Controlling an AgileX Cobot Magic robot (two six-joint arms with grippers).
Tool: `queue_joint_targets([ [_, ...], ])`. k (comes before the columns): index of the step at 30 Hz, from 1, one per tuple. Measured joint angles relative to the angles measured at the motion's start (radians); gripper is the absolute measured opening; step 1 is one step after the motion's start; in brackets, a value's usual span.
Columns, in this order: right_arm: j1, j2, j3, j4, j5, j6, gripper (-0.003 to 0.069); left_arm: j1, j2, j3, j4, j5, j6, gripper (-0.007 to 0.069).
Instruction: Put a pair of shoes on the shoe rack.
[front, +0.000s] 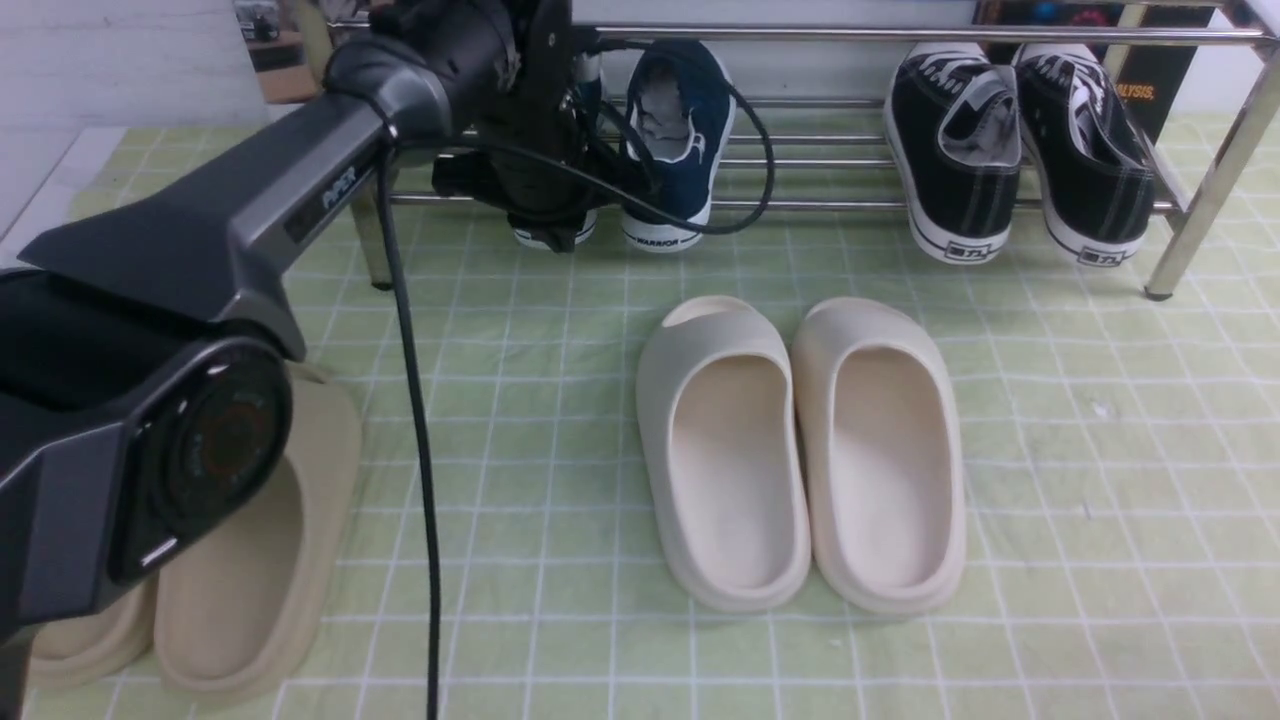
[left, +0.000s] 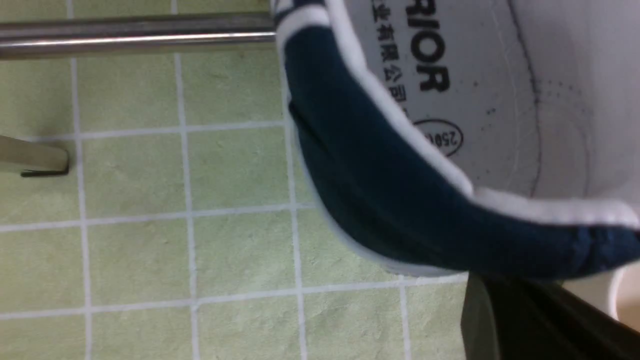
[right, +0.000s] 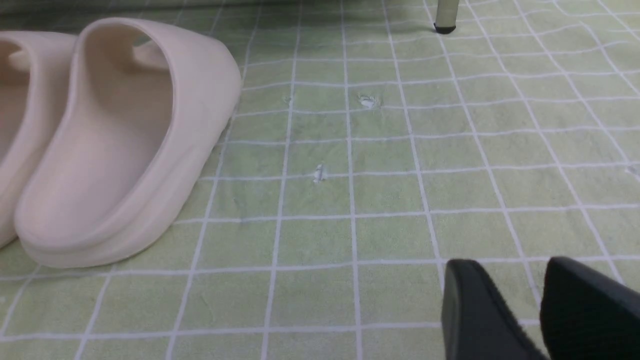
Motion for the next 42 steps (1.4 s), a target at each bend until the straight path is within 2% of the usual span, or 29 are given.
queue_joint_targets([
  [4,0.0,0.0,0.0,0.0,0.0,0.0,0.0239,0.0,-0.069,0.0,0.001,0.052,0.016,-0.0013],
  [11,0.0,0.0,0.0,0.0,0.0,0.0,0.0239,0.001,-0.35,0.0,-0.019,0.207,0.141,-0.0013],
  [16,0.0,0.0,0.0,0.0,0.0,0.0,0.0239,0.001,-0.548,0.003,-0.033,0.219,0.17,-0.0013],
  [19,0.0,0.0,0.0,0.0,0.0,0.0,0.0239,0.001,-0.762,0.112,-0.045,0.205,0.174,-0.0013],
  [21,0.0,0.0,0.0,0.0,0.0,0.0,0.0239,0.001,-0.881,0.252,-0.046,0.131,0.176,-0.0013],
  [22,0.0,0.0,0.0,0.0,0.0,0.0,0.0239,0.001,-0.895,0.252,-0.046,0.121,0.176,-0.0013],
  [24,0.0,0.0,0.0,0.0,0.0,0.0,0.0239,0.001,-1.085,0.527,-0.046,-0.065,0.172,-0.0013],
  [25,0.0,0.0,0.0,0.0,0.0,0.0,0.0239,0.001,-1.1,0.549,-0.046,-0.065,0.171,-0.0013],
  [26,0.0,0.0,0.0,0.0,0.0,0.0,0.0239,0.001,-1.219,0.734,-0.046,-0.196,0.157,-0.0013],
  [28,0.0,0.0,0.0,0.0,0.0,0.0,0.0239,0.001,-1.369,0.969,-0.047,-0.377,0.141,-0.0013],
  [29,0.0,0.0,0.0,0.0,0.0,0.0,0.0239,0.001,-1.418,1.083,-0.047,-0.437,0.136,-0.0013],
  [30,0.0,0.0,0.0,0.0,0.0,0.0,0.0239,0.001,-1.43,1.083,-0.047,-0.451,0.136,-0.0013],
  [32,0.0,0.0,0.0,0.0,0.0,0.0,0.0239,0.001,-1.552,1.347,-0.047,-0.613,0.131,-0.0013],
  [37,0.0,0.0,0.0,0.0,0.0,0.0,0.0239,0.001,-1.655,1.7,-0.093,-0.89,0.079,-0.0013],
  [40,0.0,0.0,0.0,0.0,0.0,0.0,0.0239,0.001,-1.665,1.822,-0.123,-1.031,0.04,-0.0013],
  [42,0.0,0.0,0.0,0.0,0.0,0.0,0.0239,0.001,-1.665,1.854,-0.129,-1.061,0.029,-0.0013],
])
